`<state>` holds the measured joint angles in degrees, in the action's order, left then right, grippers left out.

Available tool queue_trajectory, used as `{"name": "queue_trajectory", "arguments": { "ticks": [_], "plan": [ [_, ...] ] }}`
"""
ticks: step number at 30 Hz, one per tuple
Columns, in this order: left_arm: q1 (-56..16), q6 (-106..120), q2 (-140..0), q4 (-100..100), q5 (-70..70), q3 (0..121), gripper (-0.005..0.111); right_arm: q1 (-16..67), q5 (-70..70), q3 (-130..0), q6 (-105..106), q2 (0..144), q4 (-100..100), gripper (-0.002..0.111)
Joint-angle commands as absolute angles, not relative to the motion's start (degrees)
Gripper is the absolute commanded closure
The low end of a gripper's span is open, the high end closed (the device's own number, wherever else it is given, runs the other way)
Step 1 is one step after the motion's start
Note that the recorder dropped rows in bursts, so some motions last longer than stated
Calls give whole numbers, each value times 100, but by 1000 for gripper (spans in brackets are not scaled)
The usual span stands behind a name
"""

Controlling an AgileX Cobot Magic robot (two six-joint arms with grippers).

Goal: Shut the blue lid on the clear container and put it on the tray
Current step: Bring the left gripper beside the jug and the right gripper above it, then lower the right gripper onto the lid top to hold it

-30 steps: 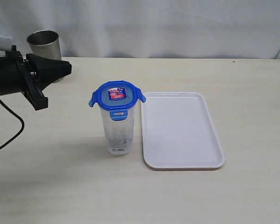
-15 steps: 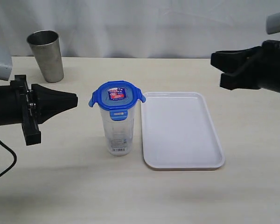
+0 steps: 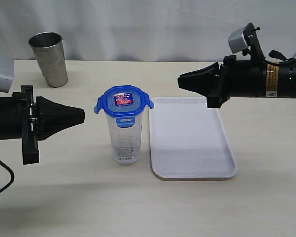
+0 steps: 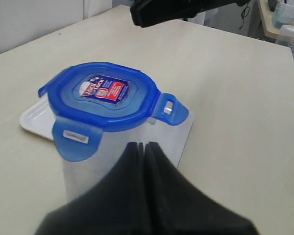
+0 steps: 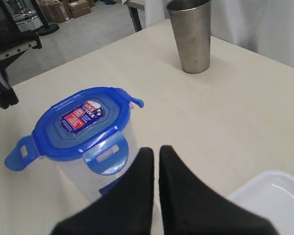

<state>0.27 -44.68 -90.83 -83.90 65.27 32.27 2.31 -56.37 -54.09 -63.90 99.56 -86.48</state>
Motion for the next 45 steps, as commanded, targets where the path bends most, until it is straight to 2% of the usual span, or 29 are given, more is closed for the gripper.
{"name": "queue_trajectory", "arguments": {
  "ticks": [1,4,15,21,27,45],
  "plan": [
    [-384,-4403,-9233,-8280,6333,3208,107,212,-5640,-5467,-6056,10098,-8393,104],
    [-691,-4062,-9413,-7634,5663,3208,107,269,-5572,-5467,-5974,10174,-8226,104],
    [-723,-3718,-9446,-7184,5334,3218,107,1290,-4027,-5664,-5829,10188,-8160,104],
    [-723,-3729,-9446,-7190,5345,3218,107,1353,-3167,-5803,-5806,10188,-8160,104],
    [-734,-3729,-9446,-7212,5597,3218,107,1353,-3755,-5858,-5806,10188,-8160,104],
    [-734,-3432,-9857,-6871,5893,3218,107,1353,-3764,-5858,-5929,10188,-8196,104]
  ]
}}
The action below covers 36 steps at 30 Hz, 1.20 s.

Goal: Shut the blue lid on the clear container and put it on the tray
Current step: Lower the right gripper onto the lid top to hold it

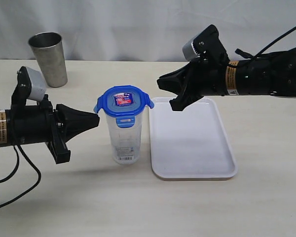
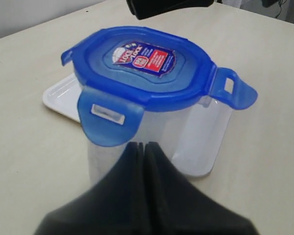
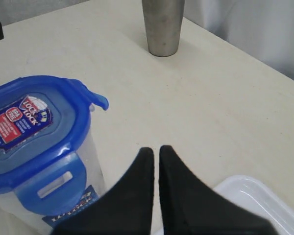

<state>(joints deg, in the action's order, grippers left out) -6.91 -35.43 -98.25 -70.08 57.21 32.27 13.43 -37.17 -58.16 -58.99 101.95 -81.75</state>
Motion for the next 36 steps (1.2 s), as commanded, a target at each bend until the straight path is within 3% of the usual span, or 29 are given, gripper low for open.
{"name": "queue_trajectory", "arguments": {
  "ticks": [1,28,36],
  "plan": [
    [-734,-3405,-9857,-6825,5905,3218,107,1353,-3764,-5858,-5929,10188,-8196,104],
    [-734,-3301,-9897,-6614,5657,3218,107,1545,-4422,-5858,-6267,9757,-8208,104],
    [-734,-3277,-9897,-6551,5608,3218,107,2860,-2112,-5923,-6089,9757,-8208,104]
  ]
}}
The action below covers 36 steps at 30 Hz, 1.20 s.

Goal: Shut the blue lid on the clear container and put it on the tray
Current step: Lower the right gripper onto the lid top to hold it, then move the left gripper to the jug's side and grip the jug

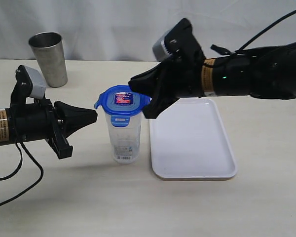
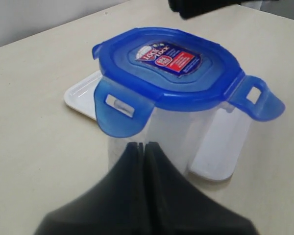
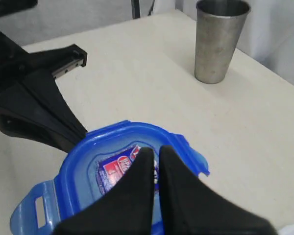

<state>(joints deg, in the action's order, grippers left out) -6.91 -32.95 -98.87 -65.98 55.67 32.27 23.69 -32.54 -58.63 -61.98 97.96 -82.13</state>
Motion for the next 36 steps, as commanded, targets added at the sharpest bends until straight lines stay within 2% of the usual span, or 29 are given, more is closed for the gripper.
{"name": "queue_trajectory", "arguments": {
  "ticks": [1,36],
  "plan": [
    [-734,-3277,-9897,-6551,5608,3218,107,2962,-1935,-5923,-6016,9757,-8208,104],
    [-734,-2853,-10028,-5859,5855,3218,107,3129,-1764,-5923,-5975,9835,-8208,104]
  ]
}}
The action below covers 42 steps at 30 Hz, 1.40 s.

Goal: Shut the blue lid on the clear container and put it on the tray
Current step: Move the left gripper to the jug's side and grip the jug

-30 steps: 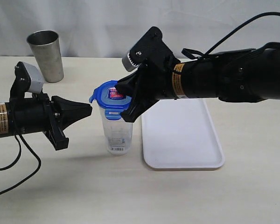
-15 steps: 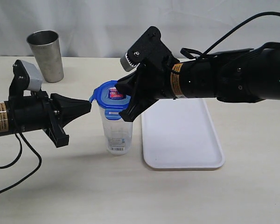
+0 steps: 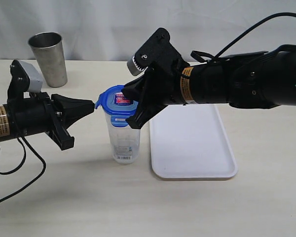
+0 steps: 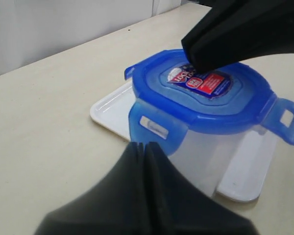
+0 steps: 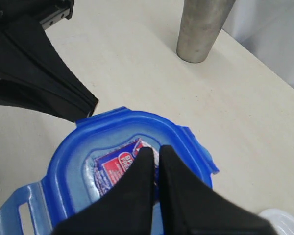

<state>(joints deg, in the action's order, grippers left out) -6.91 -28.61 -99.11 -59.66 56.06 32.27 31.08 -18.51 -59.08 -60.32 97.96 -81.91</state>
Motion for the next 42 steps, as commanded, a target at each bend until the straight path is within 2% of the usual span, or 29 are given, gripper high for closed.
{"name": "queue_trajectory", "arguments": {
  "ticks": [1,23,30,33,36,42],
  "plan": [
    [-734,-2853,-10054,-5859,5923,3218,107,3129,-1764,-5923,-5975,9835,-8208,104],
    [-700,-2961,-10066,-6045,5861,3218,107,3129,-1764,-5923,-5975,9835,-8208,104],
    [18,-2724,-10066,-5837,5906,3114,107,3129,-1764,-5923,-5975,9835,-8208,104],
    [240,-2334,-10066,-6425,6232,2986,107,3129,-1764,-5923,-5975,9835,-8208,104],
    [325,-2199,-10066,-7268,6514,2986,107,3129,-1764,-5923,-5975,9835,-8208,104],
    [325,-1674,-10752,-7079,6721,2986,107,3129,-1764,-5923,-5960,9835,-8208,104]
  ]
}}
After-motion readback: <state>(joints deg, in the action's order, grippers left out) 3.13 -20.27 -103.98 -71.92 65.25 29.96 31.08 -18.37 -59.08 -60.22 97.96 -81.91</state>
